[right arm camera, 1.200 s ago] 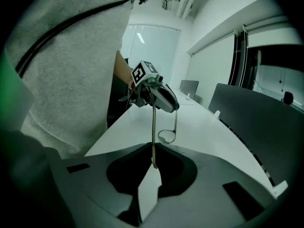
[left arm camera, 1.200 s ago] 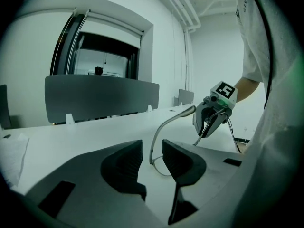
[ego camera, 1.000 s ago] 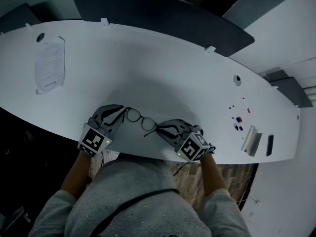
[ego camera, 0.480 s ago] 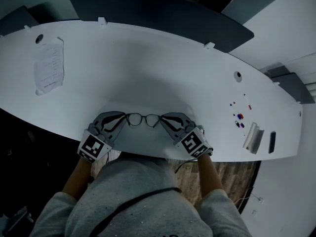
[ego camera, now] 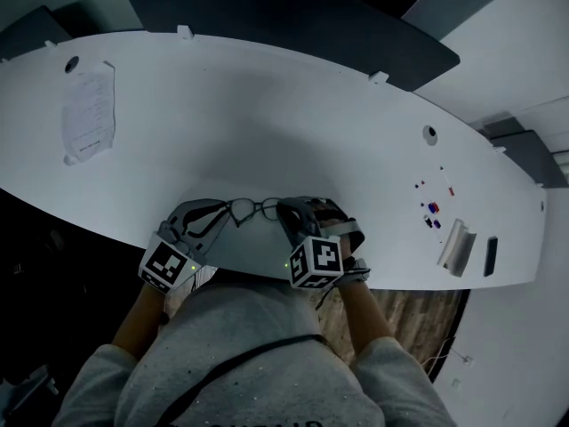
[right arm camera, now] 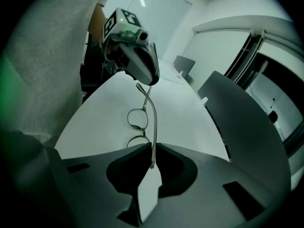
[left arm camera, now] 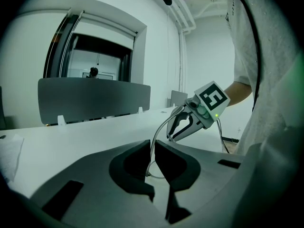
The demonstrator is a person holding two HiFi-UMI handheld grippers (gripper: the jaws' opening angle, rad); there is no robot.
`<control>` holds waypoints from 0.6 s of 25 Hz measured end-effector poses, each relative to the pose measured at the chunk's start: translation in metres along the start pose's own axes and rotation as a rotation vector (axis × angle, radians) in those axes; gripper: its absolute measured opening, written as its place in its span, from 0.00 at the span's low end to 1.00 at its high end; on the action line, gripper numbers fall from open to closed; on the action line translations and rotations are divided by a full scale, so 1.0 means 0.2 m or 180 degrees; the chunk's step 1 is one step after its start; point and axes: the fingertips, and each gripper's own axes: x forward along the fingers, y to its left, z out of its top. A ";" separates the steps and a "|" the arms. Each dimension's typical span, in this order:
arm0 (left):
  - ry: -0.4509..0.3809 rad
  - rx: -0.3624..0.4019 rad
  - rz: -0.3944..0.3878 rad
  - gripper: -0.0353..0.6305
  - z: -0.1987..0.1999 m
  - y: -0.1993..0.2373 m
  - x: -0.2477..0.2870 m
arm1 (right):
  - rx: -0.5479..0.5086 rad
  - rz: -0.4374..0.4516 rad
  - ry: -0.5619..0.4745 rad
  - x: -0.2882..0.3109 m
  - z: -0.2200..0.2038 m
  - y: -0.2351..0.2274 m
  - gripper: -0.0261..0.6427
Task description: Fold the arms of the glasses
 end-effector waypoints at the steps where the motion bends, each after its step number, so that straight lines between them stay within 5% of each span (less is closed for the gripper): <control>1: 0.0002 0.0000 0.0005 0.11 0.00 0.00 0.00 | -0.0106 0.0007 0.0061 0.01 0.00 0.00 0.09; 15: -0.0084 -0.0136 0.0024 0.11 -0.01 -0.02 -0.01 | -0.0950 0.0064 0.0653 0.13 0.02 0.02 0.09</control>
